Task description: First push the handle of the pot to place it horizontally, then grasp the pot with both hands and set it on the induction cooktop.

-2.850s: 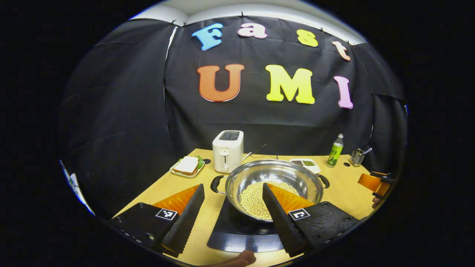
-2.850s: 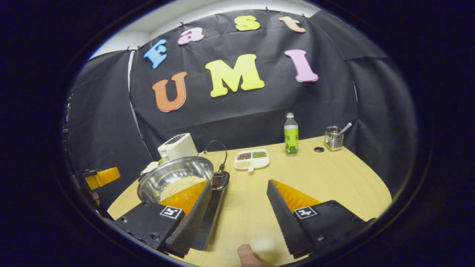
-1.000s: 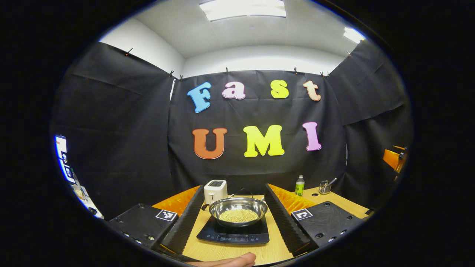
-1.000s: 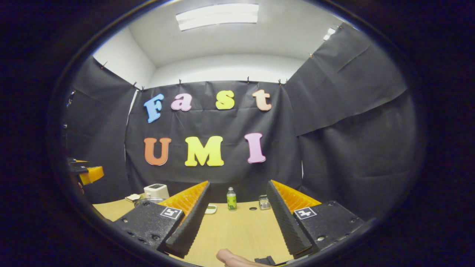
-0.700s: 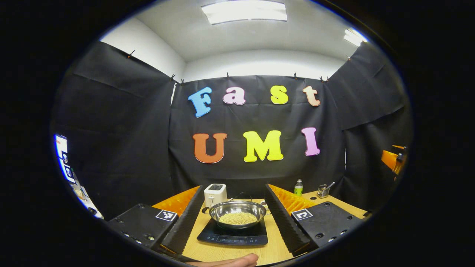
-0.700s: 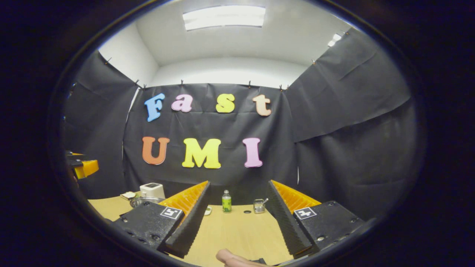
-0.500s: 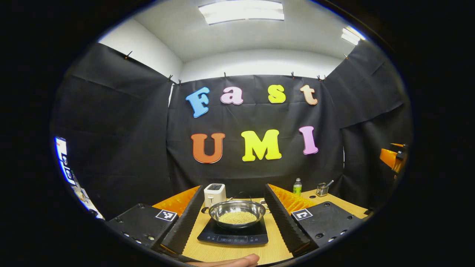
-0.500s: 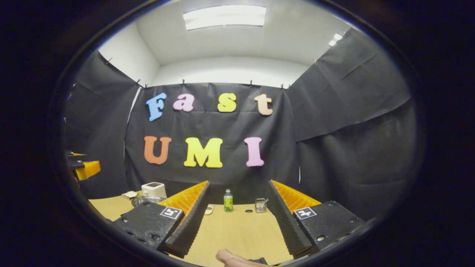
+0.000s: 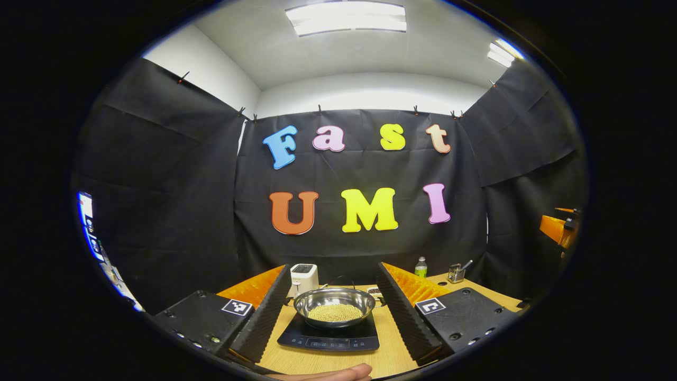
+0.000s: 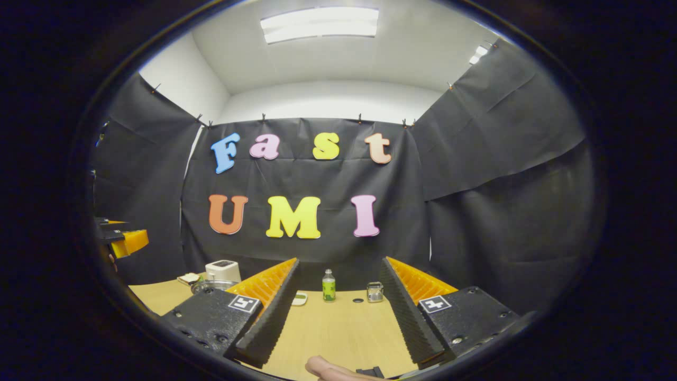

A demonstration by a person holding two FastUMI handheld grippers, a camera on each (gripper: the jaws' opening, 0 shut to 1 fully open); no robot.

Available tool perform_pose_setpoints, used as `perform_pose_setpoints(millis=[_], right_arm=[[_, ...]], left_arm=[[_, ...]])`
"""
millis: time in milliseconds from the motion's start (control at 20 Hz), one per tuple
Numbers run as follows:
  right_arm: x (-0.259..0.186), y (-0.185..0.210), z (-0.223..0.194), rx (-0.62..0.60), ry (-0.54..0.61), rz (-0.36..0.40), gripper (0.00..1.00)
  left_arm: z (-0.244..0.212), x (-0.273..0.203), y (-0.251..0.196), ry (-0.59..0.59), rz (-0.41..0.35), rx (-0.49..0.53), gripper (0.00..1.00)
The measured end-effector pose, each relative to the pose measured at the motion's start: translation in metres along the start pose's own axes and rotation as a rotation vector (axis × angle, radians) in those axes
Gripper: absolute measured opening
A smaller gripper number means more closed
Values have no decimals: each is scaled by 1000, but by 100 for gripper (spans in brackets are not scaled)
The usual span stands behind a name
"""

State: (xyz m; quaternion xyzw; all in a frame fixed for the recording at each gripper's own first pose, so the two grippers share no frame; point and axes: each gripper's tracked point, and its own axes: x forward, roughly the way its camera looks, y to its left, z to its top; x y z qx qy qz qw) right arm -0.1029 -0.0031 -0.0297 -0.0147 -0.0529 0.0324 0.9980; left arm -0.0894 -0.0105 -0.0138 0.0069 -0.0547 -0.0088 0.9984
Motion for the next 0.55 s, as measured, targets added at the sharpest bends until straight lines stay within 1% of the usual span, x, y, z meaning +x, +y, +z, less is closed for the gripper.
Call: perform_pose_setpoints(millis=[150,300,550], right_arm=[[0,0,1,2,-7,1,94],[-1,3,0,1,-6,20,94],[1,-4,-6,11,2,25,94]], left_arm=[[-3,1,-3,5,-12,16,96],[-4,1,-8,9,-19,22,96],[-4,4,-12,11,-21,11,96]])
